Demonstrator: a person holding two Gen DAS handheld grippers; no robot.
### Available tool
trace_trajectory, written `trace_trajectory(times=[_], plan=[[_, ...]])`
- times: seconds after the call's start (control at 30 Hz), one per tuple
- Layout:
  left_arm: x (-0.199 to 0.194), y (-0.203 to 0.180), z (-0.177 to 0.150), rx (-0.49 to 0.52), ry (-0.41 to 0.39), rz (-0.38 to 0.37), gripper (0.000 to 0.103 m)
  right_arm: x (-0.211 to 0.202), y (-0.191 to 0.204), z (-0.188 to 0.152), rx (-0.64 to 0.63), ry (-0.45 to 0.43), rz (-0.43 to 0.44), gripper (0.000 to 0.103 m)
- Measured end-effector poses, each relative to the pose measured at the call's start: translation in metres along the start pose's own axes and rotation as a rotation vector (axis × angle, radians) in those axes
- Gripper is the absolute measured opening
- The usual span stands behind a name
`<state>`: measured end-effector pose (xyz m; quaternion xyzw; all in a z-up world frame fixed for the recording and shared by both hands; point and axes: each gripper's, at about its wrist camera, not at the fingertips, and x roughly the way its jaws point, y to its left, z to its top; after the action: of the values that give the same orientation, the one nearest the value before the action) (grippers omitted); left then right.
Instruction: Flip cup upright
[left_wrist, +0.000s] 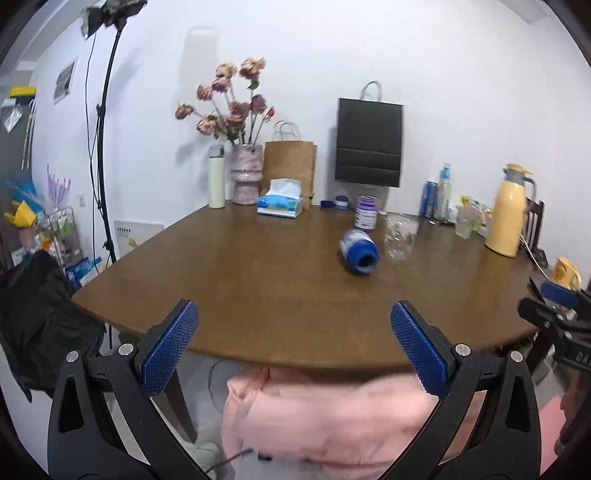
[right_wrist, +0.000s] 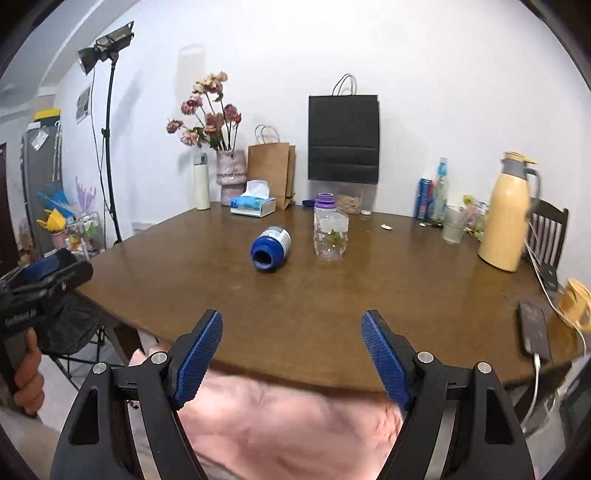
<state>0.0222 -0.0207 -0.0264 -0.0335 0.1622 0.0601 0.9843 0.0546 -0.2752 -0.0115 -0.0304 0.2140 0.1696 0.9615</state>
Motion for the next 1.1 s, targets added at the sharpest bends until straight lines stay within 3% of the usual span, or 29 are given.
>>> trace_trajectory(times=[0.1,0.23,1.1], plan=[[-0.019,-0.012,-0.004,0.072,-0.090,0.013,0.103,-0.014,0.006,-0.012,0.038,-0.006,0.073,0.083],[-0.026,-0.023,-0.003,0.110,-0.132,-0.012,0.103,-0.017,0.014,-0.009,-0.013,-0.026,0.059,0.083],[-0.028,-0.013,0.003,0.121,-0.174,-0.004,0.103,-0.023,0.008,-0.008,0.006,-0.054,0.059,0.083]])
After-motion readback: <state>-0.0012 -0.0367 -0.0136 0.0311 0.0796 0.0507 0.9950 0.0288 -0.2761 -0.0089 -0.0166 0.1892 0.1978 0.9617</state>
